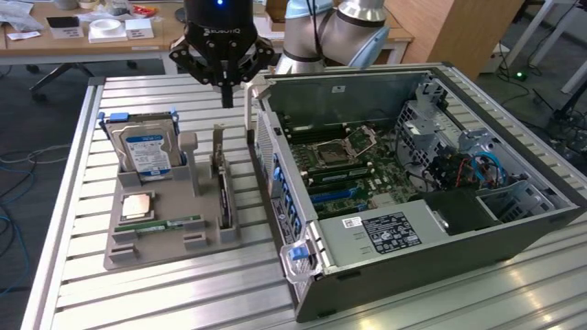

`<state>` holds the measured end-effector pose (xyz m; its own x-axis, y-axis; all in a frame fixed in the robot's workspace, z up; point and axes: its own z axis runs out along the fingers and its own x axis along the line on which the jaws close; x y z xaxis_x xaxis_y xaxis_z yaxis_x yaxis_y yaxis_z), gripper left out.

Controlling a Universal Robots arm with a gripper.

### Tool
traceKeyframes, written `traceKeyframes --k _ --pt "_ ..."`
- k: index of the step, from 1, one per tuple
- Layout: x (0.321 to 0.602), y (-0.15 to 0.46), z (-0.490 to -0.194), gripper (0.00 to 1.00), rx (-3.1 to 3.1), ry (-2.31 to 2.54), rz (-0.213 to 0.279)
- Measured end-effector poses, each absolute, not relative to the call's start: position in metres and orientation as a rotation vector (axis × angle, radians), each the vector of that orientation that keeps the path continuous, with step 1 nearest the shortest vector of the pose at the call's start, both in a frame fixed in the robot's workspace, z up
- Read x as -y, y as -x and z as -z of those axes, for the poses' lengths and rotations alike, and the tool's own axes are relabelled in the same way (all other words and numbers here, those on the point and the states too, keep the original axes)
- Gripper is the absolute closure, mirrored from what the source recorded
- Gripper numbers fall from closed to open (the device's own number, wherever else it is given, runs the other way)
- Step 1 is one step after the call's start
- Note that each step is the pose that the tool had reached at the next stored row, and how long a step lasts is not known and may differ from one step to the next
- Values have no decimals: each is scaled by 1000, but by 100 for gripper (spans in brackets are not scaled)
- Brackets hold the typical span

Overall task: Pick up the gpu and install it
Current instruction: 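Reach for the gpu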

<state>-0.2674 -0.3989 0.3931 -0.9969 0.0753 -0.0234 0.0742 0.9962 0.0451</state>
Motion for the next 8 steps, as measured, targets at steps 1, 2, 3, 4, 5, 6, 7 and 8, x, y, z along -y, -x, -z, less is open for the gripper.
traceKeyframes --k 1,2,3,4,5,6,7,8 --pt "399 270 -393 89 -3114 -116 -69" --pt "399 272 -393 89 -3114 -117 -69" --pt "399 275 -393 89 -3114 -117 -69" --pt "399 277 -393 89 -3114 -117 -69" --pt "399 279 -393 89 -3114 -117 -69" --pt "399 282 -393 89 -3114 -117 -69" --pt "399 284 -393 89 -3114 -117 -69" --pt "399 286 -393 89 -3114 -117 -69"
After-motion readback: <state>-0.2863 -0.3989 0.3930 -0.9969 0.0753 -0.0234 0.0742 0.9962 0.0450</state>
